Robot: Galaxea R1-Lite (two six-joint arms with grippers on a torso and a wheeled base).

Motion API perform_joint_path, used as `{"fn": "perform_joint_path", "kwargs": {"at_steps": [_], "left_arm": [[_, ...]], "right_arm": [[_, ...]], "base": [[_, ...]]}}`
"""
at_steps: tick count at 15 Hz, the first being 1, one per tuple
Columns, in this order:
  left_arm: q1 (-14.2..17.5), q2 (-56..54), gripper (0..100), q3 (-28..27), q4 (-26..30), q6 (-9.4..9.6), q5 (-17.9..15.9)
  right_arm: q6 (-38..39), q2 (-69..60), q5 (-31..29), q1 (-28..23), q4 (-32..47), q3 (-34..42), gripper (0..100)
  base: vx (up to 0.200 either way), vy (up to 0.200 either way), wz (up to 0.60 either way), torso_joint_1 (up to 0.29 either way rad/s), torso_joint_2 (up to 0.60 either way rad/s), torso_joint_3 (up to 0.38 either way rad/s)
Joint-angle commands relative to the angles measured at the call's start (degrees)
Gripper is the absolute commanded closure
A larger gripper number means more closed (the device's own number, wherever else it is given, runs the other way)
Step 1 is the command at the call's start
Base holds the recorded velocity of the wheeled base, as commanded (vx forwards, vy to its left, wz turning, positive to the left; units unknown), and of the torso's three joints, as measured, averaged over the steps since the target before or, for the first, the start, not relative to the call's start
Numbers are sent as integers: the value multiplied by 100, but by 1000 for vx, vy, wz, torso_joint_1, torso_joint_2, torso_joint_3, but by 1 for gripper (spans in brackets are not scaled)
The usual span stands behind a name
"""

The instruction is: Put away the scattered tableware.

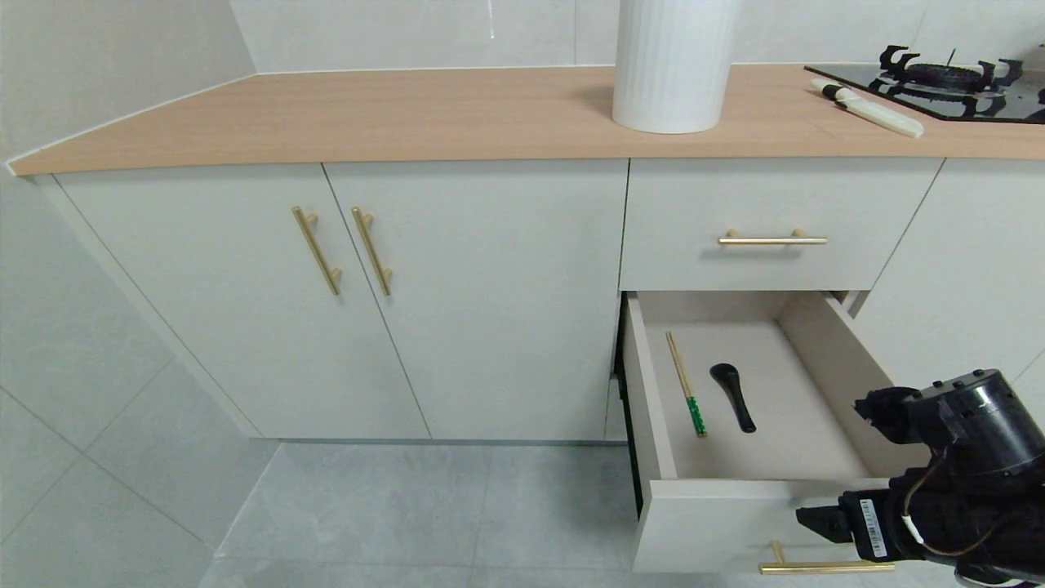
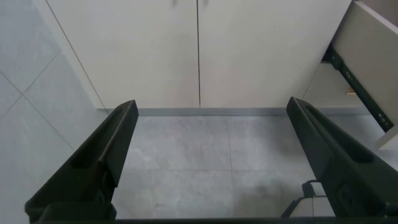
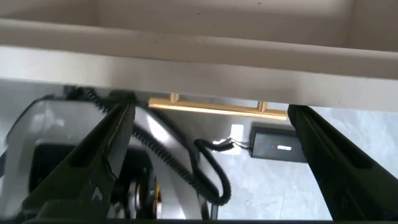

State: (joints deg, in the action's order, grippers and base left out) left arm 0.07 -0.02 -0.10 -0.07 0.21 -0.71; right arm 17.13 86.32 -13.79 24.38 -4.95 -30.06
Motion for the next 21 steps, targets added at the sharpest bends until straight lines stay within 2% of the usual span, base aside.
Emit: {"fn": "perform_joint_path", "kwargs": {"at_steps": [1, 6, 9, 11, 16, 19, 21], "left_arm": [[1, 2, 0, 1, -1, 6, 0], [1, 2, 0, 1, -1, -3, 0], [1, 2, 0, 1, -1, -3, 0], [1, 2, 0, 1, -1, -3, 0], [1, 2, 0, 1, -1, -3, 0], [1, 2, 0, 1, -1, -3, 0], [1, 2, 0, 1, -1, -3, 0]], "right_arm": [[10, 324, -71, -12, -199, 0, 0], [-78, 1247, -89, -338, -1922, -123, 0], [-561, 1950, -80, -698, -2748, -474, 0], [-684, 2319, -80, -865, -3047, -817, 0], [-764, 3066, -89, -1146, -3091, -2065, 0], [-728, 3092, -80, -1164, -3214, -2294, 0], [-737, 3339, -89, -1216, -3820, -2267, 0]], "base": [[0, 0, 0, 0, 0, 0], [0, 0, 0, 0, 0, 0], [0, 0, 0, 0, 0, 0], [0, 0, 0, 0, 0, 0], [0, 0, 0, 0, 0, 0], [0, 0, 0, 0, 0, 0], [0, 0, 0, 0, 0, 0]]}}
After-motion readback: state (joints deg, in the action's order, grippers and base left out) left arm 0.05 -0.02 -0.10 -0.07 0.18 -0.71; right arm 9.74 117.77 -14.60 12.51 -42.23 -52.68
